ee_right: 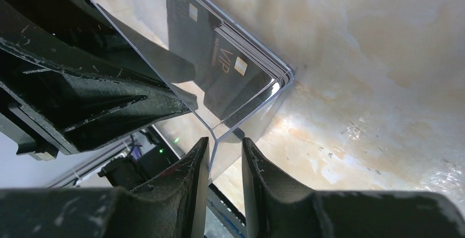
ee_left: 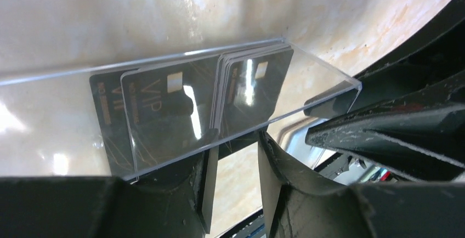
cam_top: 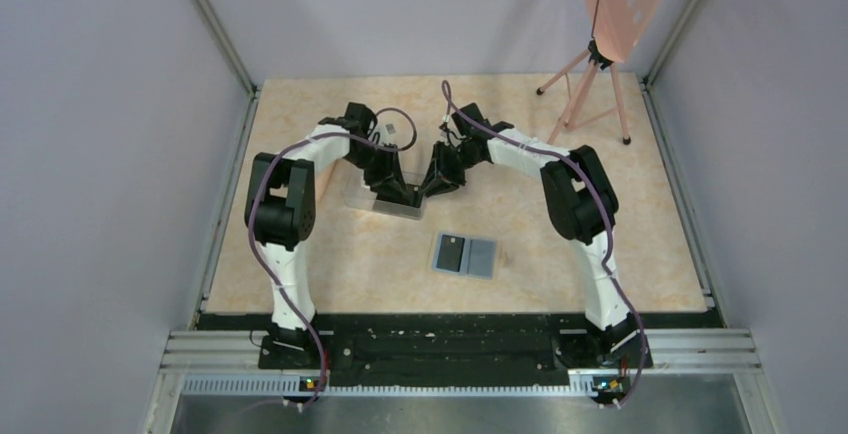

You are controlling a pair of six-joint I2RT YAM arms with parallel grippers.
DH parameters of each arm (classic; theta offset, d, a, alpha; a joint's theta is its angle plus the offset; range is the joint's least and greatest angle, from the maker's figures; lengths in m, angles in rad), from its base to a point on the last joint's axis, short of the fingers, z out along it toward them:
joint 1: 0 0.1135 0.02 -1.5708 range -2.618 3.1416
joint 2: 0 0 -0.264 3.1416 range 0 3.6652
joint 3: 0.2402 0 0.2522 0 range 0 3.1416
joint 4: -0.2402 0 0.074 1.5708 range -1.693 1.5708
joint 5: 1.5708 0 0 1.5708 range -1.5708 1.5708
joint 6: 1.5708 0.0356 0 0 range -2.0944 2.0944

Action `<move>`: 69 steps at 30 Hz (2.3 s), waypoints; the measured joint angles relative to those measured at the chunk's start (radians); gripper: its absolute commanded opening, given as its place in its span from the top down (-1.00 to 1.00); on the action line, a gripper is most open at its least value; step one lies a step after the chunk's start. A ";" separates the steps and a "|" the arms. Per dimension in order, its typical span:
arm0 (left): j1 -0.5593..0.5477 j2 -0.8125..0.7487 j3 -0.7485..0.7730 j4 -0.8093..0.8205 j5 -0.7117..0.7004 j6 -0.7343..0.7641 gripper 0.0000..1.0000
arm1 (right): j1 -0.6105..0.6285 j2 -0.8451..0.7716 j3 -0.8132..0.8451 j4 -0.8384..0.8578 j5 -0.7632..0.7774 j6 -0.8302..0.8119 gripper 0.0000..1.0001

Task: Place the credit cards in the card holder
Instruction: Pick up the credit card from the storage box.

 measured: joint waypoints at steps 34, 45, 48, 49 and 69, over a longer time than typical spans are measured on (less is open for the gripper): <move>-0.101 0.084 0.158 -0.170 -0.220 0.098 0.84 | -0.002 0.000 -0.004 0.002 -0.005 0.020 0.56; -0.099 0.074 0.157 -0.169 -0.182 0.101 0.97 | -0.016 -0.001 -0.016 0.003 -0.025 0.021 0.56; -0.100 0.058 0.157 -0.172 -0.182 0.100 0.91 | -0.016 -0.001 -0.016 0.003 -0.026 0.021 0.56; -0.101 0.053 0.158 -0.174 -0.182 0.100 0.86 | -0.016 -0.001 -0.016 0.003 -0.026 0.021 0.56; -0.132 0.100 0.259 -0.264 -0.250 0.131 0.62 | -0.017 -0.001 -0.029 0.031 -0.043 0.021 0.56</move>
